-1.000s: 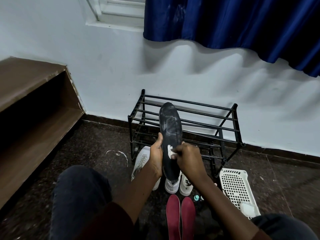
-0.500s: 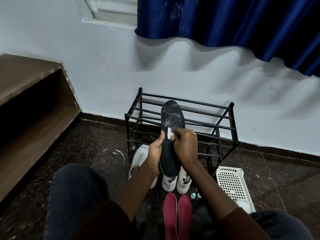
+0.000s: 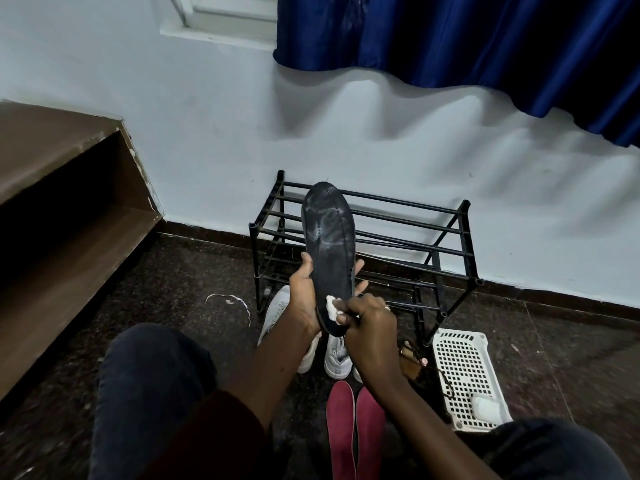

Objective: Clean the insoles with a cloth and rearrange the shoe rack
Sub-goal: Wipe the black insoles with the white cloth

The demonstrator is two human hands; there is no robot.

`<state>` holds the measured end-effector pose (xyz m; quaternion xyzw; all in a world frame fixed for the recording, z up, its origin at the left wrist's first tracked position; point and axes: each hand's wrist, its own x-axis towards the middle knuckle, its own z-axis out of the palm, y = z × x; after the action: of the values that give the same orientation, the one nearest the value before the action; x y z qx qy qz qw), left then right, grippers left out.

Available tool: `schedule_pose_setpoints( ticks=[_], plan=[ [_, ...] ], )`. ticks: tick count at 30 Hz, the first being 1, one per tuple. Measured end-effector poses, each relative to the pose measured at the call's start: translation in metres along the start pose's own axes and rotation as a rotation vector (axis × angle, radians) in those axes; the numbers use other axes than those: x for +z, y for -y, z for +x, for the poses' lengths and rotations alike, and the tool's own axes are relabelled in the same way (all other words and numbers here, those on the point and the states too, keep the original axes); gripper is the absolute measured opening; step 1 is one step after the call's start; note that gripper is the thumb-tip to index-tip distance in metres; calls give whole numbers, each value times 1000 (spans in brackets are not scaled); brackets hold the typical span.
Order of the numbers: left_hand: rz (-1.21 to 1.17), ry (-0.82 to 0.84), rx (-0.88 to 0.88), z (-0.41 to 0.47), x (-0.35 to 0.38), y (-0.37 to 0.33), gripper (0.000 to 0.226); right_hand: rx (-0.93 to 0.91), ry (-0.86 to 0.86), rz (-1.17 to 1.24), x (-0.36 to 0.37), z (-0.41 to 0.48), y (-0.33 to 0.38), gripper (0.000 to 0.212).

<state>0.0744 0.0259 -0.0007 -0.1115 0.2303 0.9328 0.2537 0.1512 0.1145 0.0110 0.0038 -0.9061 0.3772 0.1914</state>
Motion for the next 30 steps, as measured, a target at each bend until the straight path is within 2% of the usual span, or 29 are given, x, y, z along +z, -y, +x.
schedule_pose_setpoints(
  ticks=[3,6,10,12,14,17,22,25,30],
  plan=[
    [54,-11,-68,-3,4,1,78,72,-33,-32,4,19,-2,23],
    [77,1,-21,-1,2,-3,79,121,-42,6,8,27,-1,24],
    [12,12,33,6,-4,-9,77,185,-51,164,11,7,5,18],
    [-24,12,53,6,-7,-9,76,227,-15,241,9,-7,8,22],
    [-31,20,46,5,-6,-8,73,196,12,254,6,-12,11,22],
    [23,0,24,3,-3,-6,71,133,-4,148,4,-2,9,16],
    [63,9,-50,-4,6,-5,80,133,-63,-20,4,34,-2,18],
    [75,6,-46,-4,4,-7,82,152,-59,-10,7,39,-2,20],
    [62,-57,5,1,0,-11,72,83,-9,61,10,6,8,18]
  ],
)
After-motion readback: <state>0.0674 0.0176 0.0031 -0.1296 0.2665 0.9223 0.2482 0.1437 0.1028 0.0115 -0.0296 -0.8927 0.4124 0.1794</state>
